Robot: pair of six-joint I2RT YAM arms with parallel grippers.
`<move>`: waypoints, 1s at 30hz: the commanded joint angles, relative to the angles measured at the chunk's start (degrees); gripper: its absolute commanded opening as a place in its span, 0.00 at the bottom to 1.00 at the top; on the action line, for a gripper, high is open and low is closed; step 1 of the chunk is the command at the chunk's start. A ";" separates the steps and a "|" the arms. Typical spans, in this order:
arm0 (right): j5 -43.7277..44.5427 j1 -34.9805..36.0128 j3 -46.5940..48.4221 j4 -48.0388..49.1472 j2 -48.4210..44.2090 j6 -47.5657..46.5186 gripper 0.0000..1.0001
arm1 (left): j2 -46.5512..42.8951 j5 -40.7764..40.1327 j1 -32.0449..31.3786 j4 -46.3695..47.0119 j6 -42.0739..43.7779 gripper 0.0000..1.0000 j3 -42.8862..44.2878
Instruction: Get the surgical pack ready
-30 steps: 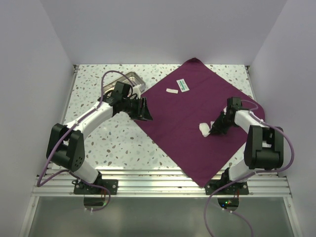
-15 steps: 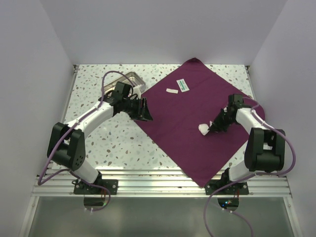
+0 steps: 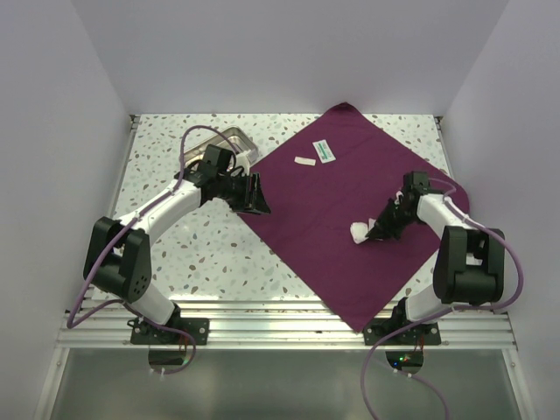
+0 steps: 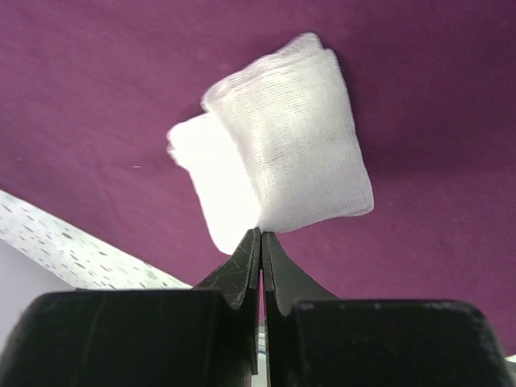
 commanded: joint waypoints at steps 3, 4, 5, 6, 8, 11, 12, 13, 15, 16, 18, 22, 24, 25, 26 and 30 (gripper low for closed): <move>-1.80 -0.17 -3.62 0.60 -0.40 -0.73 0.00 | -0.45 1.40 0.13 2.22 0.34 0.47 2.03; -2.94 -0.17 -4.15 1.29 -0.84 -0.12 0.00 | -0.54 1.49 0.05 2.22 0.34 0.47 1.77; -4.95 -0.17 -4.76 2.26 -1.01 0.67 0.00 | -0.54 1.49 0.05 2.22 0.43 0.47 1.68; -8.71 -0.17 -5.90 3.05 -0.93 2.24 0.00 | -0.63 1.32 0.13 2.31 0.43 0.47 1.59; -10.50 -0.26 -6.17 3.67 1.00 2.17 0.00 | -0.54 1.40 0.05 2.31 0.43 0.47 1.59; -7.88 -0.17 -4.78 0.61 2.32 -2.02 0.00 | -0.36 1.75 0.05 2.66 0.17 0.47 1.68; -7.17 -0.17 -4.59 -0.27 1.89 -2.57 0.00 | -0.45 1.75 0.13 2.48 0.17 0.47 1.76; -7.78 -0.26 -4.77 -0.54 1.27 -2.58 0.00 | -0.54 1.75 0.05 2.40 0.34 0.47 1.94; -9.27 -0.26 -4.86 -0.81 0.48 -2.66 0.00 | -0.89 1.40 0.05 2.31 0.43 0.47 1.76; -10.58 -0.26 -4.94 -0.98 0.39 -2.66 0.00 | -0.98 1.31 0.05 2.31 0.43 0.47 1.50; -14.09 -0.34 -6.08 0.59 -0.75 -0.56 0.00 | -0.89 1.58 0.05 2.66 0.34 0.47 1.15; -22.28 0.09 -5.13 0.71 0.03 0.51 0.00 | -0.80 1.75 0.05 2.74 0.26 0.47 1.33; -19.22 0.09 -1.53 -2.73 -0.48 -3.35 0.00 | -0.72 1.66 0.05 2.75 0.17 0.47 1.50; -18.08 0.01 -0.38 -4.74 -1.01 -4.15 0.00 | -0.63 1.67 0.05 2.75 0.17 0.47 1.50; -16.67 0.01 1.45 -5.20 -1.45 -4.68 0.00 | -0.63 1.67 0.05 2.83 0.08 0.47 1.59; -10.00 0.01 5.25 -4.77 -3.21 -3.90 0.00 | -0.71 1.67 0.05 2.83 -0.01 0.47 1.41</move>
